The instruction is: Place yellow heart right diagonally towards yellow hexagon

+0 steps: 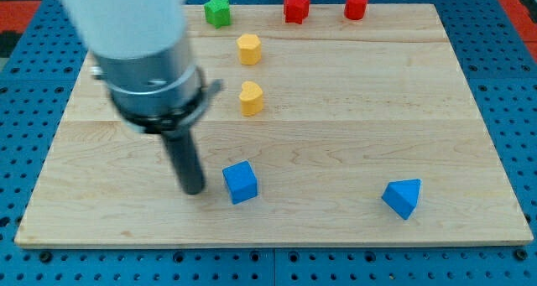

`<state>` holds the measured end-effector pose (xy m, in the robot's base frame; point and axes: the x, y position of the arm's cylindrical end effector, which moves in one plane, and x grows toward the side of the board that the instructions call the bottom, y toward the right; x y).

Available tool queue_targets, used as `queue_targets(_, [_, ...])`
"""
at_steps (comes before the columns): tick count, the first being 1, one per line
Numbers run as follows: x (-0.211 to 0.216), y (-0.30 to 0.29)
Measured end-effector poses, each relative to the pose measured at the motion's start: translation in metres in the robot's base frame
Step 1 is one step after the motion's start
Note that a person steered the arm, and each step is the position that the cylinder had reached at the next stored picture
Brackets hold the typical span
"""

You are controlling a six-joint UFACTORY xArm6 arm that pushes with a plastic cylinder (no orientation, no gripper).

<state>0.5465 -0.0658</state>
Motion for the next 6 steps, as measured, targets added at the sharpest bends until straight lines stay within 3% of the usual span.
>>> queue_targets(2, [-0.001, 0.150])
queue_targets(4, [-0.016, 0.063])
queue_targets(6, [-0.045, 0.040])
